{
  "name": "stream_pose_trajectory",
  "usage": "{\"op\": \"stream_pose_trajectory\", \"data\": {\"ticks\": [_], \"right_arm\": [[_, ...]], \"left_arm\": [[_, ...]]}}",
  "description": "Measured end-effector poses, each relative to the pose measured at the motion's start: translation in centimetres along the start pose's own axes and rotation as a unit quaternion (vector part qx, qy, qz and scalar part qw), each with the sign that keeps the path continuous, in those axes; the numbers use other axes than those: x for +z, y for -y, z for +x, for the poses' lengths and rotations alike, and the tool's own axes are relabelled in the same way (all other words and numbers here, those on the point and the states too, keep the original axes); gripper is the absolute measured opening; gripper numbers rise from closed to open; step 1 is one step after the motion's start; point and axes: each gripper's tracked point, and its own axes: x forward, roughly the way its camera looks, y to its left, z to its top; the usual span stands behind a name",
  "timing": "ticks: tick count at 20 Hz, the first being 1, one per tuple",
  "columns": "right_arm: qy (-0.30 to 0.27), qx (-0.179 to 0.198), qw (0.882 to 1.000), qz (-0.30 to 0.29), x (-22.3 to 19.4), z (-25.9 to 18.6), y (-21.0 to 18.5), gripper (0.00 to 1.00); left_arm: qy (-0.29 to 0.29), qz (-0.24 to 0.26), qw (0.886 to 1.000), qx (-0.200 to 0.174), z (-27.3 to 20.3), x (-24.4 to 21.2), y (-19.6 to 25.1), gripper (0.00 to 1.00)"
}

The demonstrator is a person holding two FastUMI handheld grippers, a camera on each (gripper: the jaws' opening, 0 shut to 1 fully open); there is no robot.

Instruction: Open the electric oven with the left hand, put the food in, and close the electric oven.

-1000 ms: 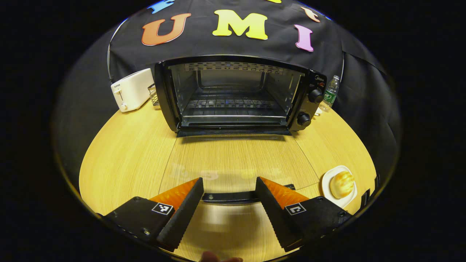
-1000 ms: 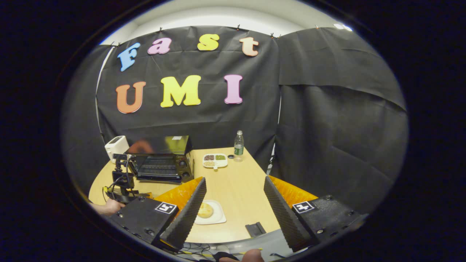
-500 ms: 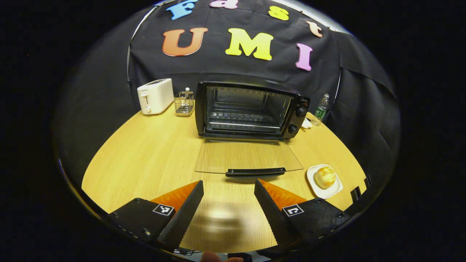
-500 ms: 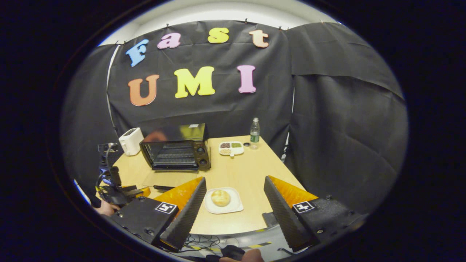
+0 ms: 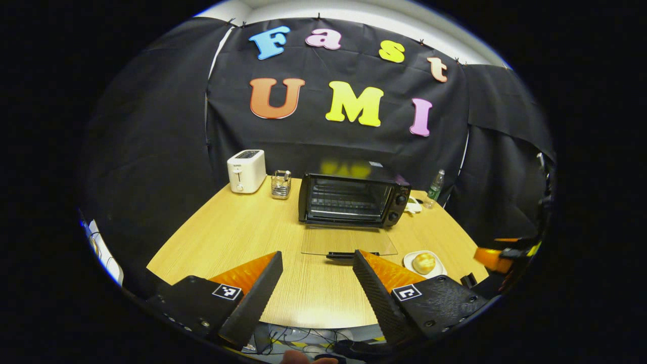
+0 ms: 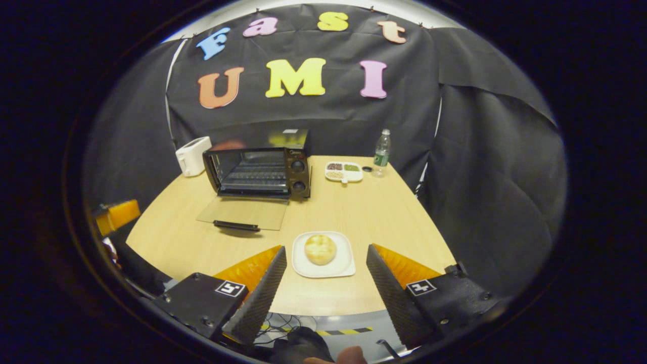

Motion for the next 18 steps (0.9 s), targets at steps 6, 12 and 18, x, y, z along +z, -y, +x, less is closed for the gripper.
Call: {"op": "stream_pose_trajectory", "data": {"ticks": [6, 12, 18], "right_arm": [[-0.048, 0.031, 0.998, 0.0, -2.8, 7.0, -0.3, 0.98], [-0.103, 0.034, 0.994, 0.012, -5.8, 13.1, 0.4, 0.98], [-0.141, 0.055, 0.988, -0.007, -8.7, 16.4, -0.2, 0.98]], "left_arm": [[0.03, -0.008, 0.999, 0.022, -1.6, 6.3, 1.9, 0.94], [0.046, 0.011, 0.997, 0.056, 0.1, 9.0, 3.1, 0.94], [0.039, -0.002, 0.996, 0.083, 1.9, 8.8, 3.8, 0.95]]}}
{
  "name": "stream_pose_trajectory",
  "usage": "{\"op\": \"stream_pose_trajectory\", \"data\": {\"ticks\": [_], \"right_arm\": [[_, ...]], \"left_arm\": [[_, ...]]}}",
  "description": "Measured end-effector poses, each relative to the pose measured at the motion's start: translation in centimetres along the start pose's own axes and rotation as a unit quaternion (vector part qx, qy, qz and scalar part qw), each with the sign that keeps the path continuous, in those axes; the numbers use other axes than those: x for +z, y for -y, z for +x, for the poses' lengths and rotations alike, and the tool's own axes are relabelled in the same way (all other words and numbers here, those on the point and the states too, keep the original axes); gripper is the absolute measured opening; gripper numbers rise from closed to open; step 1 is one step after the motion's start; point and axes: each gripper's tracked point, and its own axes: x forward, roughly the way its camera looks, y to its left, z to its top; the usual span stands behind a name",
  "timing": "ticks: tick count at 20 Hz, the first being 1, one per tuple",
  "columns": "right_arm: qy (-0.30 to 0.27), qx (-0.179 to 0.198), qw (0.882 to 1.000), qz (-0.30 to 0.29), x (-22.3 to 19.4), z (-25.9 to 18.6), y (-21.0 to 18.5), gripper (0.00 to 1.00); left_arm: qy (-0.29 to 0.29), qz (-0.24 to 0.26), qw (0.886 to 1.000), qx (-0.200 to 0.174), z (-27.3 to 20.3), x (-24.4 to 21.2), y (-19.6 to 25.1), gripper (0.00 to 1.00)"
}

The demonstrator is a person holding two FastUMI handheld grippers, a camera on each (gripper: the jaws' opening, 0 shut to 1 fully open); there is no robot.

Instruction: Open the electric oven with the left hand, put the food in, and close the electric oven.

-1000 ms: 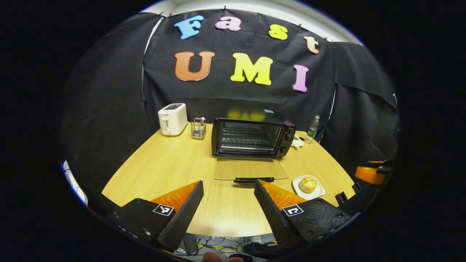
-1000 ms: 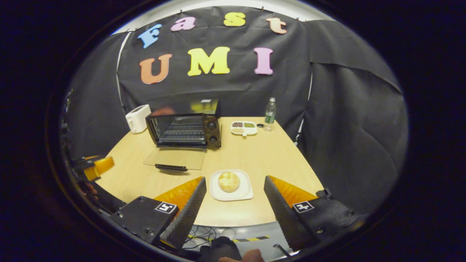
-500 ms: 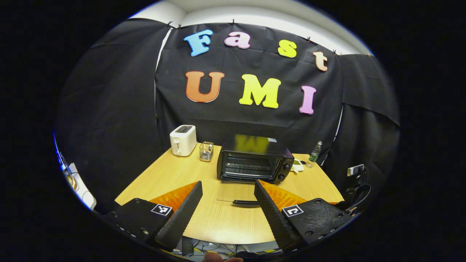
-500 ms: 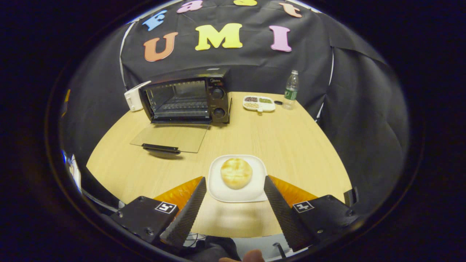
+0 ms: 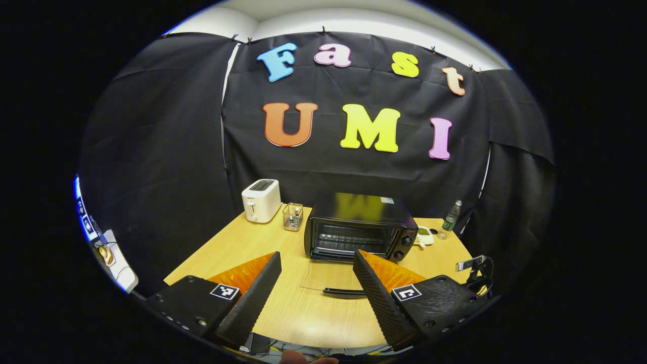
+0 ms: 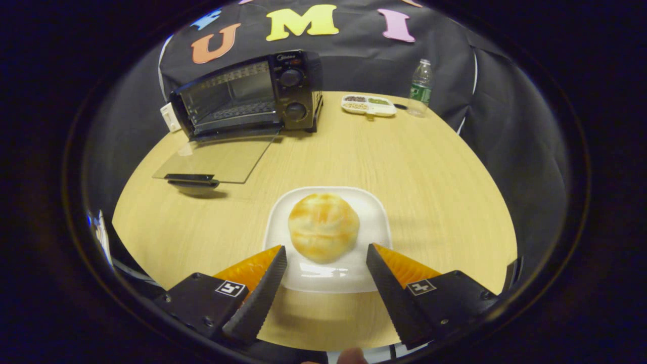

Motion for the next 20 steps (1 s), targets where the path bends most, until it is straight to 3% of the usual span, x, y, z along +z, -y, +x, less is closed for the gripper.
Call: {"op": "stream_pose_trajectory", "data": {"ticks": [2, 4, 13, 20], "right_arm": [[-0.004, -0.002, 1.0, 0.004, -0.3, 0.4, 0.1, 0.97], [0.001, -0.007, 1.0, 0.004, 0.1, 0.8, 0.3, 0.9], [0.009, -0.01, 0.999, 0.043, 1.6, -1.0, -0.8, 0.5], [0.048, 0.01, 0.995, 0.088, 4.4, -5.4, -4.1, 0.43]], "left_arm": [[0.001, -0.012, 1.0, 0.002, 0.1, 0.3, 0.3, 0.94], [0.004, -0.009, 1.0, 0.005, 0.2, 0.7, 0.2, 0.94], [0.001, 0.0, 1.0, -0.013, 1.2, 0.8, -1.6, 0.94], [0.011, -0.021, 0.999, -0.031, 1.8, 1.5, -3.5, 0.94]]}}
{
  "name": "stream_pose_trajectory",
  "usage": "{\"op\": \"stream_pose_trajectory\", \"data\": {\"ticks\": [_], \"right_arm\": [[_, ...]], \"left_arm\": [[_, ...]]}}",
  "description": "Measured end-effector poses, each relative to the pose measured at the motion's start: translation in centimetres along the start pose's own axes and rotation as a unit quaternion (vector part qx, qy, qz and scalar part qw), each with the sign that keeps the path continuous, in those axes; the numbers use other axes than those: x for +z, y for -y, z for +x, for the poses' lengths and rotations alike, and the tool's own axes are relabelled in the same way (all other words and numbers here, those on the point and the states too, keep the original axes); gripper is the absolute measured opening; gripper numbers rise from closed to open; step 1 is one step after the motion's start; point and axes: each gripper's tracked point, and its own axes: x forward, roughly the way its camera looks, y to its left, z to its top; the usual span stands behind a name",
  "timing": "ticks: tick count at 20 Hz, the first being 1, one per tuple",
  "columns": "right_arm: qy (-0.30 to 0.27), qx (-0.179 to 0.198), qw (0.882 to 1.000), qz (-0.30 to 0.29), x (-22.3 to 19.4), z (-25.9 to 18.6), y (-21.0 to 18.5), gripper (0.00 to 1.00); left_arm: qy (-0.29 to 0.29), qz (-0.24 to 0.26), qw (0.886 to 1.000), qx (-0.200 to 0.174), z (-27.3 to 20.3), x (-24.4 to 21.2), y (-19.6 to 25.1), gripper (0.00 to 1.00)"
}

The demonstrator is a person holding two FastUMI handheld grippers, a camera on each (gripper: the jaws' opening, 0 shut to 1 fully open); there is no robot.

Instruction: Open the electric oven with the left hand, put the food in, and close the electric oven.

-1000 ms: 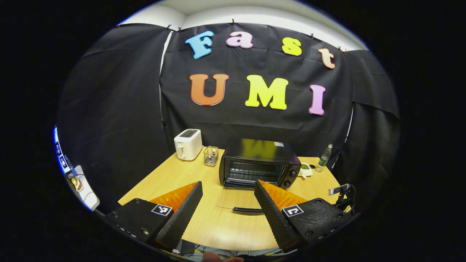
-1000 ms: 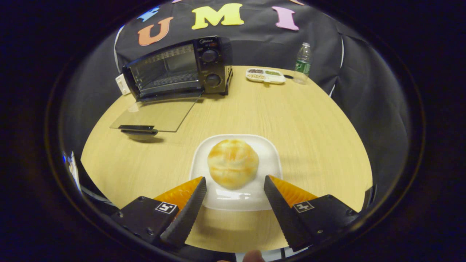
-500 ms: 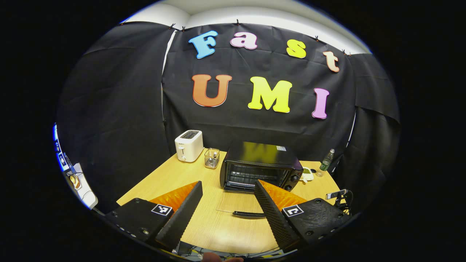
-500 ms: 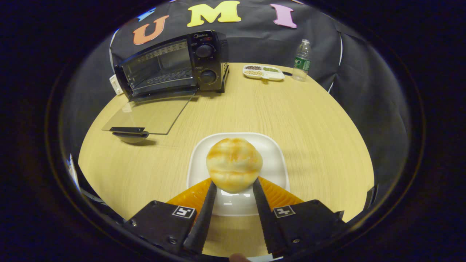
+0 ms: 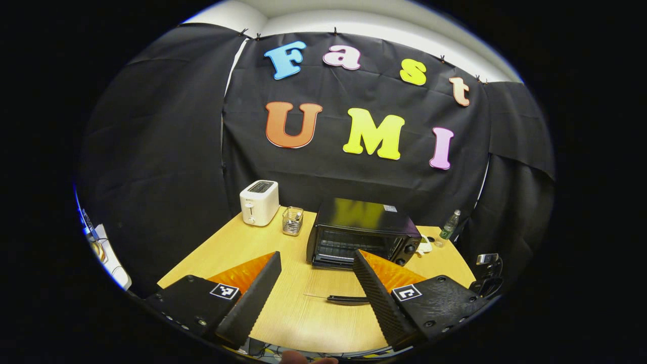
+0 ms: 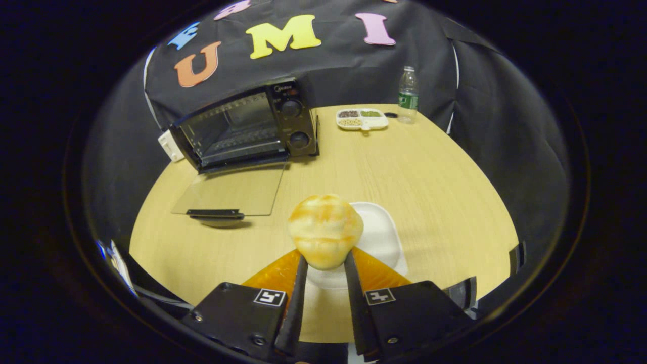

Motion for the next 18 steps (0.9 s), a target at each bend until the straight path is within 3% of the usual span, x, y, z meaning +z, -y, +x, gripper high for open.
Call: {"op": "stream_pose_trajectory", "data": {"ticks": [4, 10, 18], "right_arm": [[0.019, 0.036, 0.999, 0.035, 1.9, 0.6, -5.1, 0.43], [0.055, 0.081, 0.992, 0.081, 7.3, 5.2, -13.3, 0.42], [0.097, 0.082, 0.977, 0.171, 14.4, 13.3, -19.4, 0.42]], "left_arm": [[-0.002, 0.002, 1.0, 0.008, -0.6, 0.0, -2.1, 0.94], [-0.011, 0.004, 1.0, 0.026, -1.9, -0.1, -5.1, 0.94], [-0.029, 0.015, 0.998, 0.051, -3.4, -0.3, -9.4, 0.94]]}}
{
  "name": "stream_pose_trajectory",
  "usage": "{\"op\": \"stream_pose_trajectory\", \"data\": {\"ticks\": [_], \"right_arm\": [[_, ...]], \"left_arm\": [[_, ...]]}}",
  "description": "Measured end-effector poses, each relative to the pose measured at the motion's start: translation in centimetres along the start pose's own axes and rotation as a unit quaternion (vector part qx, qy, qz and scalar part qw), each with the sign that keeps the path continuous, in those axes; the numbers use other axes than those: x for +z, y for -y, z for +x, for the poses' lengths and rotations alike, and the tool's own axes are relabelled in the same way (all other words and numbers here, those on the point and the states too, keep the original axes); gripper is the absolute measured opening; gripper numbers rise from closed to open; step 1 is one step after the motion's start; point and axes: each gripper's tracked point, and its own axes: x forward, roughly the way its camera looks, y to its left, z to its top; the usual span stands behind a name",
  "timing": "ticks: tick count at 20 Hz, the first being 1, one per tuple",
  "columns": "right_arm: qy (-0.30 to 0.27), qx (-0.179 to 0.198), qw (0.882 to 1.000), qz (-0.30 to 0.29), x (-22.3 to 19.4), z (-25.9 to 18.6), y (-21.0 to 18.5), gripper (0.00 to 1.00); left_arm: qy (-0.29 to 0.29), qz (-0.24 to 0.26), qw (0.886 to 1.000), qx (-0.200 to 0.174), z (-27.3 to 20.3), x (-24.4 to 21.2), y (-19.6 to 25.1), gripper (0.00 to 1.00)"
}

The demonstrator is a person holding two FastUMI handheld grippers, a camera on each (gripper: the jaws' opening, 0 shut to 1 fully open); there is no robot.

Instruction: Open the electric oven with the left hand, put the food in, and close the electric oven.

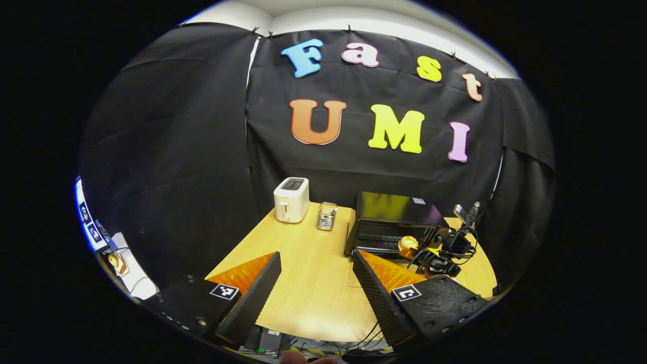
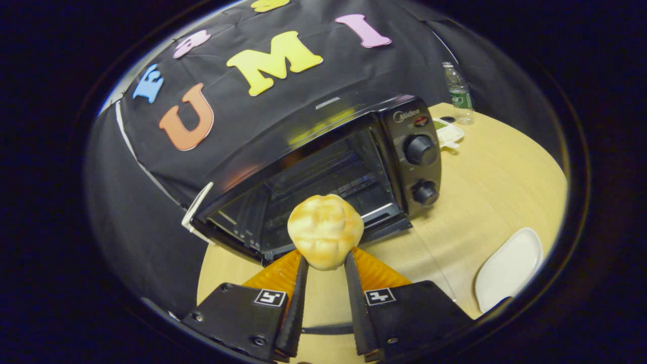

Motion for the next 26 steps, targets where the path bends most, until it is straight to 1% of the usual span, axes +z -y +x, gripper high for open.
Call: {"op": "stream_pose_trajectory", "data": {"ticks": [2, 6, 10, 12, 13, 14, 15, 19, 21, 22, 23, 26], "right_arm": [[0.011, 0.0, 1.0, 0.02, 0.4, 2.0, -0.9, 0.42], [0.04, -0.02, 0.997, 0.057, 1.4, 5.1, -1.1, 0.42], [0.06, -0.033, 0.996, 0.053, 1.9, 7.2, -1.3, 0.43], [0.064, -0.041, 0.996, 0.04, 1.9, 7.9, -1.2, 0.48], [0.063, -0.041, 0.997, 0.035, 1.8, 8.1, -1.2, 0.55], [0.064, -0.042, 0.997, 0.03, 1.8, 8.2, -1.2, 0.54], [0.066, -0.039, 0.997, 0.03, 1.8, 8.3, -1.3, 0.55], [0.068, -0.033, 0.997, 0.031, 1.6, 7.4, -1.9, 0.8], [0.066, -0.036, 0.997, 0.022, 1.1, 6.3, -1.9, 0.8], [0.063, -0.034, 0.997, 0.021, 0.8, 5.7, -2.0, 0.82], [0.062, -0.031, 0.997, 0.021, 0.5, 4.9, -2.2, 0.85], [0.059, -0.033, 0.998, 0.015, -0.5, 2.2, -1.5, 0.84]], "left_arm": [[-0.01, -0.004, 1.0, 0.009, 0.1, -0.3, -1.2, 0.94], [-0.018, 0.001, 1.0, 0.021, -0.1, -0.6, -3.2, 0.94], [-0.028, 0.009, 0.999, 0.022, 0.1, -1.0, -4.3, 0.94], [-0.027, 0.013, 0.999, 0.017, 0.1, -1.1, -4.5, 0.94], [-0.026, 0.017, 0.999, 0.014, 0.1, -1.0, -4.6, 0.95], [-0.025, 0.019, 0.999, 0.011, 0.0, -1.0, -4.7, 0.94], [-0.024, 0.02, 0.999, 0.009, -0.1, -0.9, -4.8, 0.94], [-0.024, 0.012, 1.0, -0.003, -0.1, -0.9, -4.5, 0.94], [-0.02, 0.011, 1.0, -0.008, -0.1, -0.8, -4.2, 0.94], [-0.019, 0.011, 1.0, -0.011, -0.3, -0.9, -4.0, 0.94], [-0.017, 0.011, 1.0, -0.014, -0.6, -0.8, -3.8, 0.94], [-0.013, 0.01, 1.0, -0.027, -0.9, -0.9, -2.8, 0.94]]}}
